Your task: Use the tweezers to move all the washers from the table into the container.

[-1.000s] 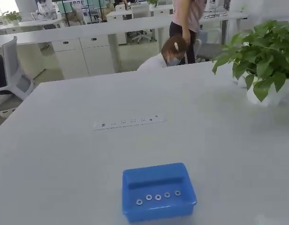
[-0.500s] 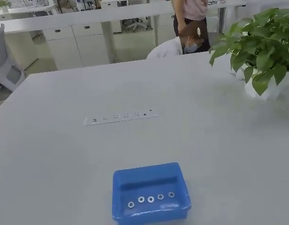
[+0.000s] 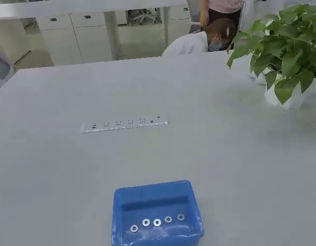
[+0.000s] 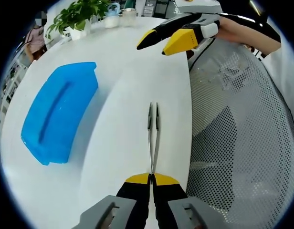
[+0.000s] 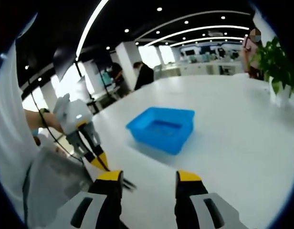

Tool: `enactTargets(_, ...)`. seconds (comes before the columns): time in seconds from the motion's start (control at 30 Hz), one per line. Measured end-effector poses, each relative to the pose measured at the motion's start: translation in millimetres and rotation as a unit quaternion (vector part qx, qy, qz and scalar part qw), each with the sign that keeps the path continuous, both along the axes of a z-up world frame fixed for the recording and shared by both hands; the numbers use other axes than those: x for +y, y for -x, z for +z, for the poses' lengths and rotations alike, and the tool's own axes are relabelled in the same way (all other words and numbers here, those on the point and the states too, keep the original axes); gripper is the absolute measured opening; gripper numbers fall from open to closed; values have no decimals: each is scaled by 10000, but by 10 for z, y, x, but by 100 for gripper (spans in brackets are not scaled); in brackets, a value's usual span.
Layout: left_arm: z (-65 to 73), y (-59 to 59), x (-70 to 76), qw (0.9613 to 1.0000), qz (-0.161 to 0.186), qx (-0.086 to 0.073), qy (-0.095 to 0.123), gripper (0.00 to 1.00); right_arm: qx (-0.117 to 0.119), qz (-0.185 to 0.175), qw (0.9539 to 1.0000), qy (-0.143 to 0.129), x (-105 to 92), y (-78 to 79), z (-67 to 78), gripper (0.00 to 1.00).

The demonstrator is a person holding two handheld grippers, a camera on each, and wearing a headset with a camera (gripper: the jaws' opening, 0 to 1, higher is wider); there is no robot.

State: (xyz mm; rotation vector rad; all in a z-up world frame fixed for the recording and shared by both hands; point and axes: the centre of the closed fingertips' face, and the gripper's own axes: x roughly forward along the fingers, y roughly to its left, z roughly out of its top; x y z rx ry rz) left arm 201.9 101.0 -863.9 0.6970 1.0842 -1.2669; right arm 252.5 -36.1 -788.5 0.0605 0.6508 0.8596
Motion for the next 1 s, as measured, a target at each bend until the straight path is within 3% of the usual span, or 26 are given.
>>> enactTargets(0.07, 5, -5, 3, 9999, 103, 66, -50, 0, -19, -11, 10000, 28, -12, -1, 8, 42)
enactTargets(0.13, 4, 22, 35, 9992, 180, 238, -250, 0, -17, -29, 10000, 81, -38, 26, 6, 43)
enactTargets(0.2, 3, 26, 68, 9987, 82, 182, -468, 0, -2, -32, 9999, 131, -63, 70, 11, 43)
enactTargets(0.43, 6, 41, 135, 9962, 13, 122, -868, 0, 38, -164, 9992, 371, -248, 229, -1, 45)
enactTargets(0.5, 6, 51, 169, 9955, 83, 135, -939, 5, 43, -164, 9988, 461, -283, 247, -13, 45)
enactTargets(0.63, 26, 72, 318, 9937, 432, 114, -1026, 21, -10, -124, 9978, 644, -334, 242, -11, 48)
enactTargets(0.7, 34, 72, 422, 9921, 689, 29, -1052, 25, -32, -84, 9972, 738, -358, 233, -17, 50)
enactTargets(0.8, 67, 82, 519, 9891, 1130, -35, -939, 33, -65, -81, 9966, 814, -401, 210, -10, 54)
enactTargets(0.9, 123, 137, 665, 9822, 1715, -15, -769, 39, -141, -127, 9954, 941, -476, 185, 11, 58)
enactTargets(1.0, 148, 149, 802, 9741, 2161, -140, -651, 46, -182, -161, 9938, 1081, -566, 183, 26, 62)
